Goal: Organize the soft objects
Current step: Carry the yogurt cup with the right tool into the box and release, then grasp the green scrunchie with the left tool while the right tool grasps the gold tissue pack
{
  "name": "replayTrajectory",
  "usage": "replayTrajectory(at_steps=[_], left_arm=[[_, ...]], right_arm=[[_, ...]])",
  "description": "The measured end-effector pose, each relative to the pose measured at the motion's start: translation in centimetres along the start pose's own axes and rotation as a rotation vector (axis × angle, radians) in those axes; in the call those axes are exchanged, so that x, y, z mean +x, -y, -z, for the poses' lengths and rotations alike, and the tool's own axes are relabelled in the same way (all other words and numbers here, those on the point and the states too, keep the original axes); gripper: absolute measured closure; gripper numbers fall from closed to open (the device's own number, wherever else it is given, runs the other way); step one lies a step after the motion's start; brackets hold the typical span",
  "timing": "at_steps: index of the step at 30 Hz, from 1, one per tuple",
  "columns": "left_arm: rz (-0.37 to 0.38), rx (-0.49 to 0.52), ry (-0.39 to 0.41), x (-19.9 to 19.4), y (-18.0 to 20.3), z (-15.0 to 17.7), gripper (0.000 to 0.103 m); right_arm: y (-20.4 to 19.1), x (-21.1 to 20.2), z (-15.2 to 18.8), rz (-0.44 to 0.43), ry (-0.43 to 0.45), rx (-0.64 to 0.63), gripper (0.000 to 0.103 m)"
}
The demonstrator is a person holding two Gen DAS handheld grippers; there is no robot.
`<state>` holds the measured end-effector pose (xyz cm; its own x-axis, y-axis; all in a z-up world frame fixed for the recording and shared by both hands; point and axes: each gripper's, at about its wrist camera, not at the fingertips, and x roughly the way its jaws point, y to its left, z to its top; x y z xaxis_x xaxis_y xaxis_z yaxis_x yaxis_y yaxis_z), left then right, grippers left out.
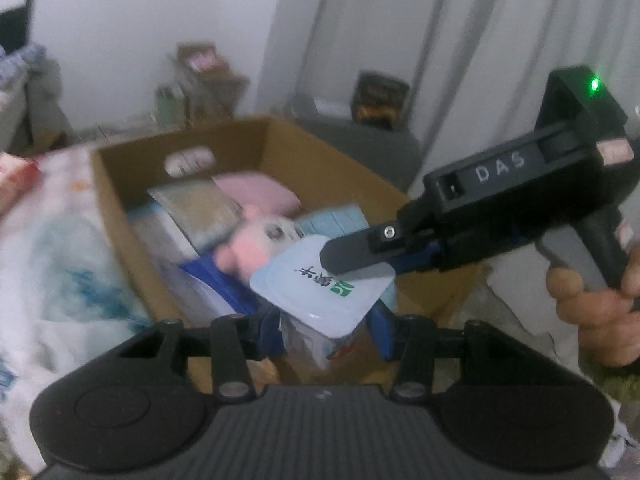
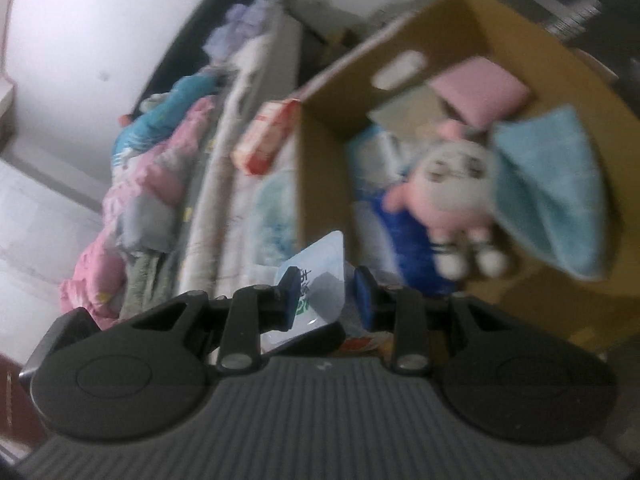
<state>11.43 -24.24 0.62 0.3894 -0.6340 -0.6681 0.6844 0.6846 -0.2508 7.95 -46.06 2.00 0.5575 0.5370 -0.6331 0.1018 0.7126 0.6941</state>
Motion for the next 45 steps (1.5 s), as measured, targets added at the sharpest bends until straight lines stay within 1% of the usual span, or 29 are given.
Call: replayTrajectory(at_steps=[5,7,9,10,12,14,18,20,22,24,26,30,33,36,39,42,44,45], left_arm=[[0.031,-0.019,-0.106,3.5,-0.6,0.1,0.055],[0.029,-0.025,-0.13,4.4,-0.6,0.5,0.055],[0.024,-0.013,-0.116,4.7,-0.4,0.7,0.054],[0.028,-0.019,-0.122,4.8,-0.4,0.7,0.054],[0.033,-0.028,-0.128,4.5,-0.1,1.1,0.054],[0.023,-0.026,-0.12,4.2,-0.2,1.1,0.054],[0.02,-0.024,-0.085,2.1,0.1,0.7,0.054],[0.009,-0.02,-0.061,0.8,-0.1,0.6,0.052],[-0.012,-0.02,-0.034,-0.6,-0.5,0.6,0.05],[-0.033,-0.027,-0.007,-2.3,-0.9,0.8,0.049],[-0.053,-0.041,0.017,-4.1,-1.6,1.1,0.049],[-0.11,-0.083,0.055,-7.2,-3.4,2.3,0.049],[-0.16,-0.126,0.074,-9.2,-5.1,3.5,0.048],[-0.211,-0.173,0.085,-10.7,-6.8,4.8,0.048],[-0.243,-0.218,0.091,-11.9,-8.4,6.1,0.048],[-0.283,-0.237,0.103,-13.1,-9.3,7.3,0.047],[-0.309,-0.238,0.114,-13.8,-9.7,8.1,0.042],[-0.319,-0.237,0.119,-14.2,-9.8,8.5,0.04]], right_arm=[[3.6,1.0,-0.7,0.031,-0.082,0.046,0.073],[4.3,1.7,-0.7,0.068,-0.119,0.031,0.072],[5.2,2.7,-1.1,0.103,-0.142,0.025,0.072],[5.6,3.3,-1.3,0.105,-0.164,0.028,0.071],[6.5,3.4,-1.5,0.122,-0.159,0.043,0.07],[6.9,3.4,-1.7,0.116,-0.164,0.057,0.069],[7.0,3.2,-1.8,0.126,-0.156,0.062,0.069],[6.9,3.1,-1.9,0.132,-0.141,0.054,0.069],[6.6,3.0,-2.2,0.151,-0.118,0.033,0.069],[6.2,3.1,-2.5,0.187,-0.088,-0.005,0.069],[6.1,3.6,-2.8,0.221,-0.08,-0.03,0.07],[6.1,5.5,-2.7,0.24,-0.132,-0.058,0.07],[6.0,6.6,-2.1,0.199,-0.181,-0.047,0.071],[5.4,7.2,-1.2,0.19,-0.209,-0.056,0.071],[5.0,7.7,-0.3,0.155,-0.239,-0.041,0.071],[4.4,7.8,0.3,0.148,-0.243,-0.046,0.07],[3.8,7.4,0.3,0.177,-0.223,-0.066,0.069],[3.5,7.1,0.2,0.189,-0.209,-0.075,0.067]])
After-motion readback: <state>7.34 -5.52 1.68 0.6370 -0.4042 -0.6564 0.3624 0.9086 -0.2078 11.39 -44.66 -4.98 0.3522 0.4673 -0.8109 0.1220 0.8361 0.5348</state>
